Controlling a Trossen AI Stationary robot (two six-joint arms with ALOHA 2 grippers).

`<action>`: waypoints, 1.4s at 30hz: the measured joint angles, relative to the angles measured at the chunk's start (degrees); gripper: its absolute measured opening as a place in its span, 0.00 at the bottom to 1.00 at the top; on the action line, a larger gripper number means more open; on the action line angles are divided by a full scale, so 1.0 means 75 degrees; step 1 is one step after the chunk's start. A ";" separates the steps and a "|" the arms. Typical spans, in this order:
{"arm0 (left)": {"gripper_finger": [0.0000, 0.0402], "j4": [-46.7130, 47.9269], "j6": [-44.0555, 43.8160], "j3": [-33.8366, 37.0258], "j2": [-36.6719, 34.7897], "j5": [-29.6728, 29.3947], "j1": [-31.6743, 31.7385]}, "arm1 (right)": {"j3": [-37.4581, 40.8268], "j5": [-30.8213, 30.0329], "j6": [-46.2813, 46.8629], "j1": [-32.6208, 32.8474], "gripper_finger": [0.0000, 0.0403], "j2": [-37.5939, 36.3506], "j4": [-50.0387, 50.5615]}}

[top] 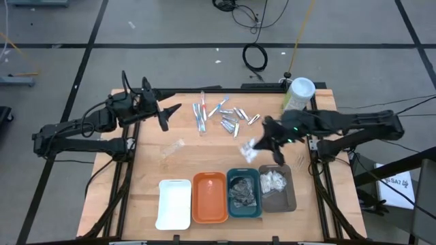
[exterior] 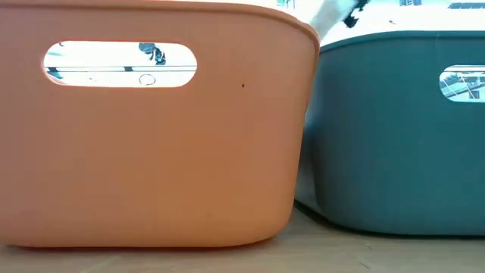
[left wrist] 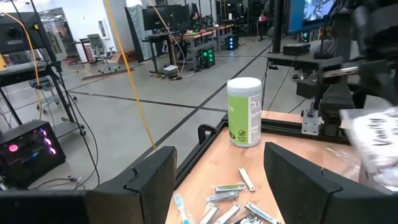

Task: Pick & Place Travel size toiletries
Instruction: Put the white cotton pack into the black bin, then put the blue toothbrush into the white bin

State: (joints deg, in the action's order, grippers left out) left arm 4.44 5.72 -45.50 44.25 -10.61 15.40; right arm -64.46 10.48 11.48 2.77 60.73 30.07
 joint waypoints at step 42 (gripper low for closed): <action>0.59 0.0001 -0.0271 0.0000 0.0000 0.0000 0.0000 | 0.5904 -0.0204 0.3694 0.3895 0.26 -0.3677 -0.4789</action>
State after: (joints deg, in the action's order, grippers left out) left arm 4.45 3.68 -45.50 44.25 -10.61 15.40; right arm -20.18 8.95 39.19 31.99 33.16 -5.85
